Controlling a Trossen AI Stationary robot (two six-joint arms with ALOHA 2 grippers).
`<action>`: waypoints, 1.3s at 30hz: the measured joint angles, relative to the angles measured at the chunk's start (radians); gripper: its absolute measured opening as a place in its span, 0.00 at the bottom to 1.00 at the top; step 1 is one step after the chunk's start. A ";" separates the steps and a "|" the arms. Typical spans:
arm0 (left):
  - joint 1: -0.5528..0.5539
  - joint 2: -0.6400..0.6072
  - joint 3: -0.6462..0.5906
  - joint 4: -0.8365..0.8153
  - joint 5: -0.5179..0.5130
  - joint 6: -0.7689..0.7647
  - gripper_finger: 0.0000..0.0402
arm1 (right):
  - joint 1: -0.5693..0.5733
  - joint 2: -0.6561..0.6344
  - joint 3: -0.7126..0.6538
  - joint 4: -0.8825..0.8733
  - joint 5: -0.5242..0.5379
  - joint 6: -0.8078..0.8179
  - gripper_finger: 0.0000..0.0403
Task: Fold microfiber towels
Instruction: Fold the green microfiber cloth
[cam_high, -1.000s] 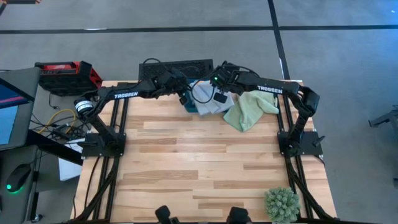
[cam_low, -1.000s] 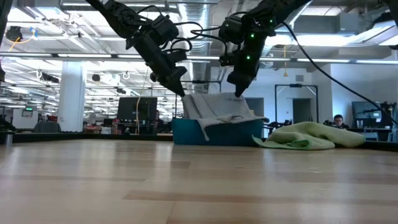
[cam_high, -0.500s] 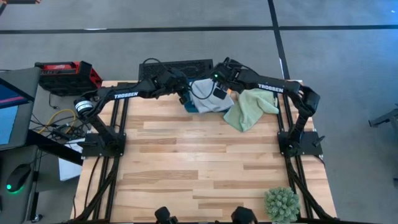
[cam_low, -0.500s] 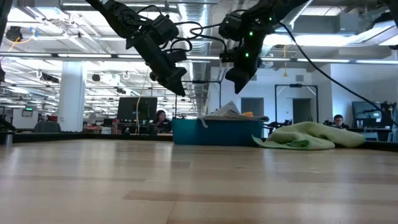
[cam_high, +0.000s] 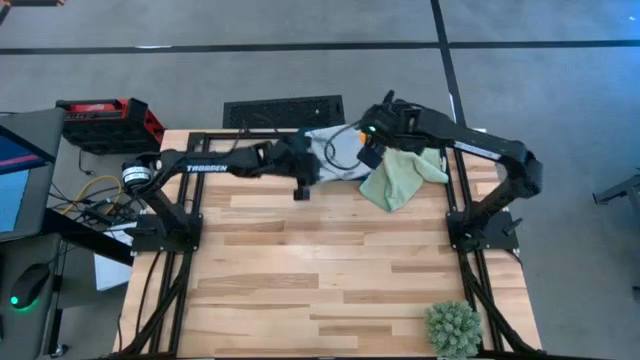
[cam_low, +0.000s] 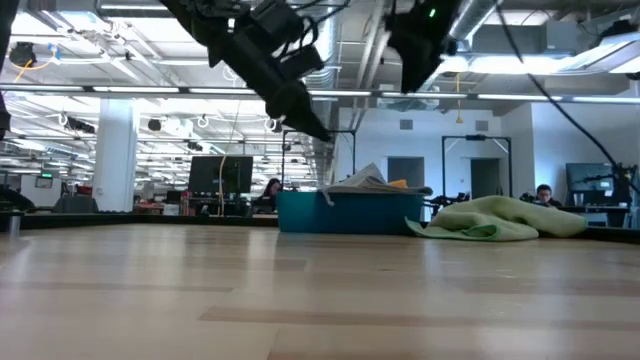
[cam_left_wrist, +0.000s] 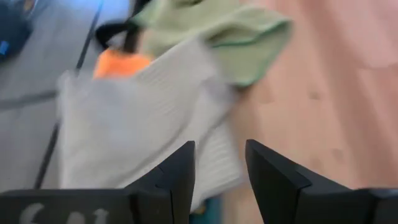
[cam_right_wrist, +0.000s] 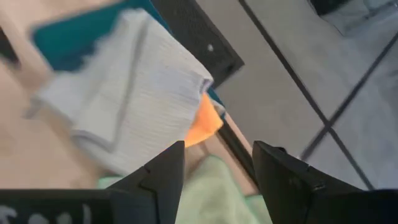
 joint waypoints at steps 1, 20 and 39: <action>-0.030 0.000 0.000 0.005 0.000 0.028 0.34 | 0.022 -0.022 0.000 -0.008 0.000 0.019 0.52; -0.322 0.412 0.113 0.459 -0.197 0.117 0.34 | 0.456 -0.179 -0.002 -0.180 0.003 0.237 0.52; -0.294 0.781 0.709 0.078 -0.393 -0.194 0.34 | 0.587 -0.173 0.000 -0.210 0.007 0.331 0.52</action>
